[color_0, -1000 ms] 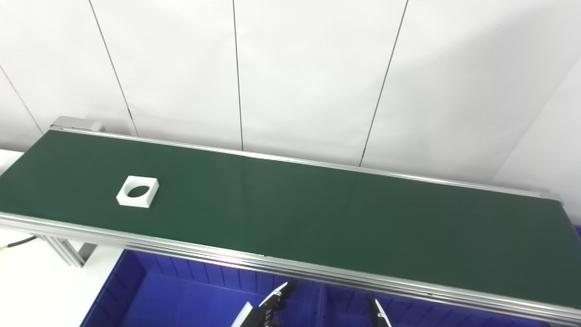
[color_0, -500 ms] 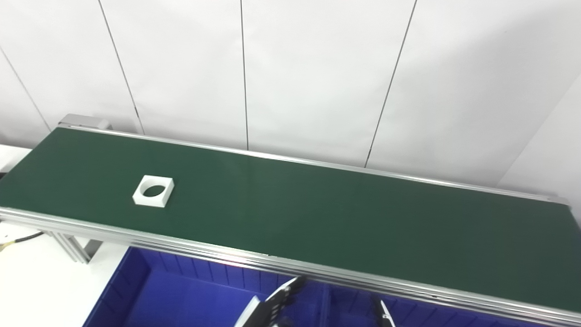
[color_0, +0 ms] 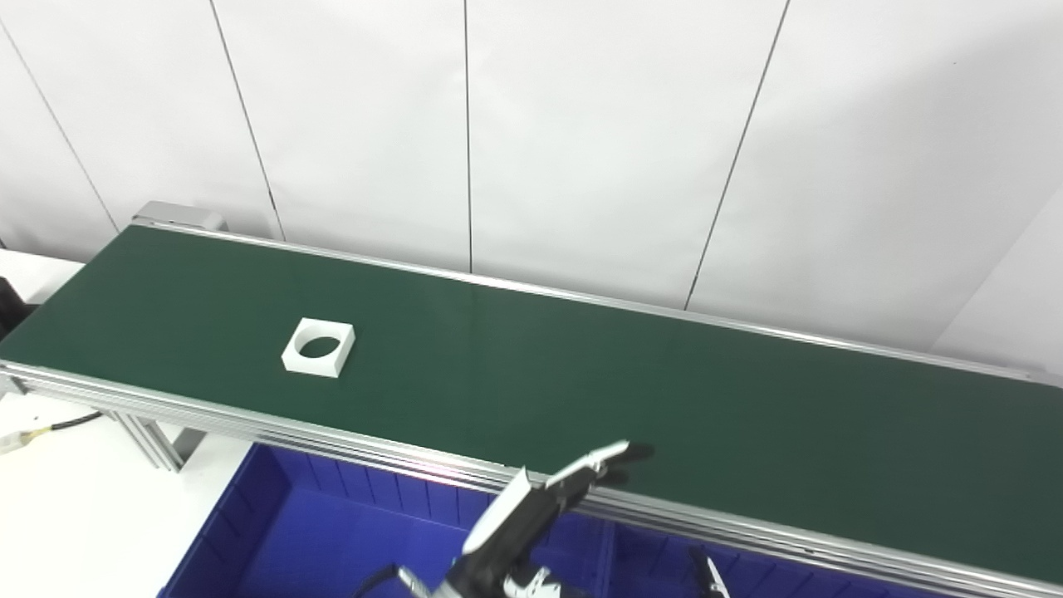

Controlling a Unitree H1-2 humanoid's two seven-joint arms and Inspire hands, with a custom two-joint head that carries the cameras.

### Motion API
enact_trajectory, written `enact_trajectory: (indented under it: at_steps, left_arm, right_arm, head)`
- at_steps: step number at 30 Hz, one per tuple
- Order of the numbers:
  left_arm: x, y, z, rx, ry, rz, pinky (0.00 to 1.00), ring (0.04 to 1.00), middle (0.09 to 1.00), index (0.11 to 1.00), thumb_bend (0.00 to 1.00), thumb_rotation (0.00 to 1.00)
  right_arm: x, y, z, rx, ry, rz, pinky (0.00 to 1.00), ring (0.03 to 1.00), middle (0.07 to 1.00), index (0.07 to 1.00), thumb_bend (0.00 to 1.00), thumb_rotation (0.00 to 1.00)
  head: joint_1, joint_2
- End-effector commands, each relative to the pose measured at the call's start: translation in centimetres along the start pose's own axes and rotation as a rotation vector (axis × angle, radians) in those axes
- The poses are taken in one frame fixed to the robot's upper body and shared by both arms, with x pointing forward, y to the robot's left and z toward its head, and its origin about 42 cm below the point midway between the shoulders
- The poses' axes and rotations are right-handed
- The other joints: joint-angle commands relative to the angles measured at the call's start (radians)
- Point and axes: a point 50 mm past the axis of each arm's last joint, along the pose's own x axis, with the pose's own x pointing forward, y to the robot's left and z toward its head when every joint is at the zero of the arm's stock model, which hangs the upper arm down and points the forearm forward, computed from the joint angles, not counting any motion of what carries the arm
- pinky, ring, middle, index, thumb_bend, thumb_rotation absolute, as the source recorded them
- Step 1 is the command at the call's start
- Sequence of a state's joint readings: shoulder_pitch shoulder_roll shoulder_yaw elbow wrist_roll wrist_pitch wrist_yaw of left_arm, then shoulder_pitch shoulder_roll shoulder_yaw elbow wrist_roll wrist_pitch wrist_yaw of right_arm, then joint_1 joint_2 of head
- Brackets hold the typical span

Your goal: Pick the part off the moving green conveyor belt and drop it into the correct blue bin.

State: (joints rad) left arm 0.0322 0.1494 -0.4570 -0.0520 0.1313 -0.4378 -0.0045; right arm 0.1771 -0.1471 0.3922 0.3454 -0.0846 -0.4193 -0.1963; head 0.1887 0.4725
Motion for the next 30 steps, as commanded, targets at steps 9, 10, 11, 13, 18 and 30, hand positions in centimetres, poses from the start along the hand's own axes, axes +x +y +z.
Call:
enact_trajectory:
  at_steps: [9, 10, 11, 13, 18, 30]
  left_arm:
    - [5.7, 6.3, 1.9, 0.366, -0.175, -0.042, 0.98, 0.962, 0.944, 0.908, 1.0, 0.59]
    - [6.1, 6.8, 2.1, 0.406, -0.184, -0.043, 0.97, 0.947, 0.936, 0.907, 1.0, 0.53]
    - [6.8, 7.6, 2.3, 0.457, -0.195, -0.046, 0.96, 0.936, 0.93, 0.905, 1.0, 0.48]
    - [7.6, 8.8, 2.6, 0.522, -0.204, -0.052, 0.93, 0.923, 0.923, 0.902, 1.0, 0.4]
    - [9.6, 11.5, 3.2, 0.675, -0.214, -0.081, 0.92, 0.918, 0.922, 0.91, 1.0, 0.38]
    - [12.7, 15.7, 3.0, 1.175, -0.056, -0.277, 0.79, 0.828, 0.863, 0.873, 1.0, 0.21]
  right_arm:
    - [0.9, 0.3, 1.2, 0.009, -0.083, 0.0, 1.0, 0.997, 0.997, 0.979, 0.84, 1.0]
    - [0.9, 0.3, 1.2, 0.011, -0.083, 0.001, 1.0, 0.997, 0.995, 0.978, 0.84, 1.0]
    - [0.9, 0.3, 1.1, 0.011, -0.081, 0.002, 1.0, 0.997, 0.994, 0.978, 0.83, 1.0]
    - [1.0, 0.4, 1.1, 0.012, -0.079, 0.004, 1.0, 0.998, 0.995, 0.98, 0.83, 1.0]
    - [1.2, 0.6, 1.1, 0.02, -0.078, 0.006, 1.0, 0.996, 0.995, 0.979, 0.83, 1.0]
    - [1.6, 0.9, 1.1, 0.023, -0.08, 0.015, 1.0, 0.99, 0.988, 0.973, 0.84, 1.0]
  head:
    - [-0.005, -0.005]
    - [-0.006, -0.005]
    - [-0.006, -0.006]
    - [-0.007, -0.008]
    - [-0.01, -0.012]
    - [-0.017, -0.013]
